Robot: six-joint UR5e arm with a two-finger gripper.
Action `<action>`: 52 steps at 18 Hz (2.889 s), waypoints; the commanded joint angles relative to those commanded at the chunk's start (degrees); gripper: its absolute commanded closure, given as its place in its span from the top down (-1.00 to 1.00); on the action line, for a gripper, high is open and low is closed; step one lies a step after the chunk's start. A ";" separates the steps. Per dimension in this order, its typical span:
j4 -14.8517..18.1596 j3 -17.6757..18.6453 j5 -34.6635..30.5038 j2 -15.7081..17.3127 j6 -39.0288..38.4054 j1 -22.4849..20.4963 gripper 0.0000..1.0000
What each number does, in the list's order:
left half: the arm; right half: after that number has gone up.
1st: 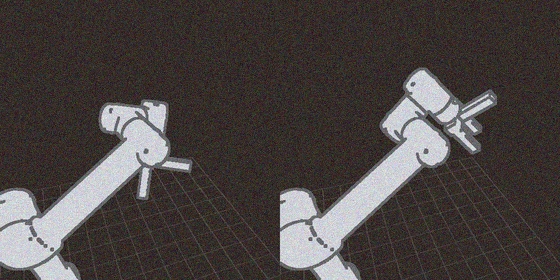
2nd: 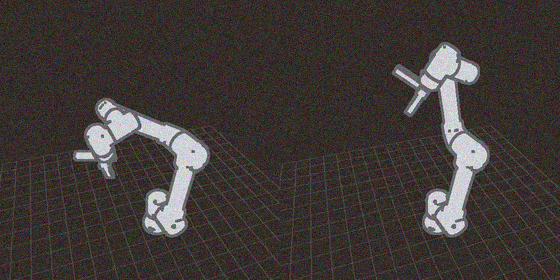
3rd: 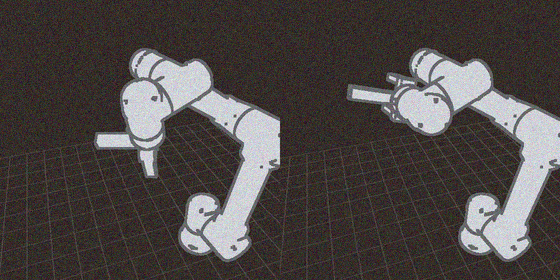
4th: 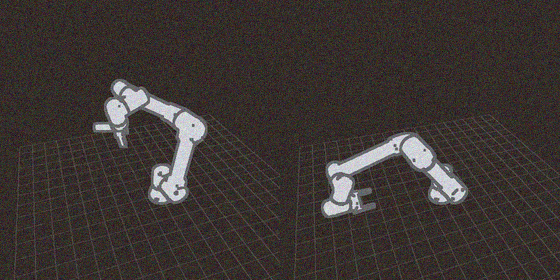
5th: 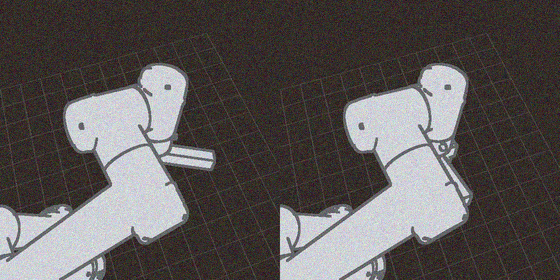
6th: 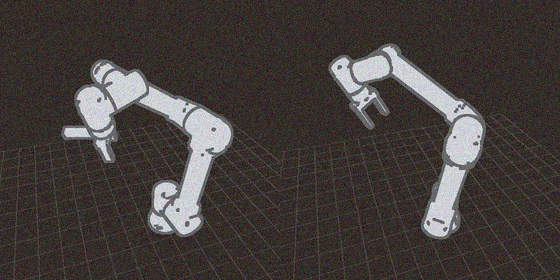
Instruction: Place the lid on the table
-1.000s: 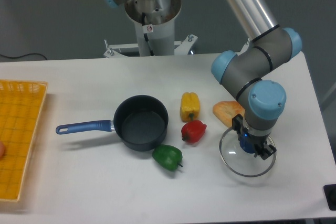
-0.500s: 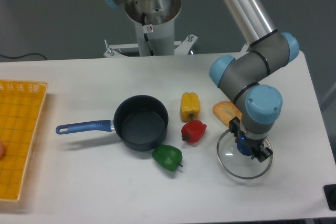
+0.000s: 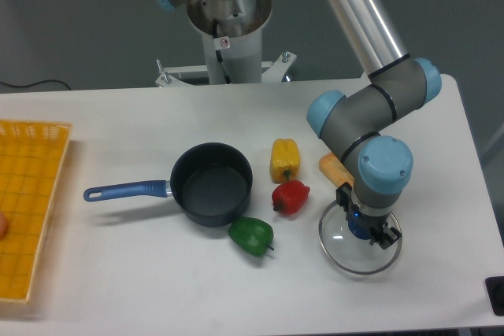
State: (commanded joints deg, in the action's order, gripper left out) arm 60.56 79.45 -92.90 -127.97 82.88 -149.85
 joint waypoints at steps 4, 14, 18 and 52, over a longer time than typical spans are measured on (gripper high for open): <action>0.00 0.35 0.09 -0.09 -0.44 0.18 -0.20; 0.00 0.62 0.18 -0.44 -2.02 0.79 -0.19; -0.09 0.62 0.18 -0.53 -2.11 0.88 -0.19; -0.09 0.62 0.09 -1.06 -2.29 1.23 0.63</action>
State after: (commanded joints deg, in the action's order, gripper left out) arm 60.47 80.07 -92.81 -129.02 80.59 -148.62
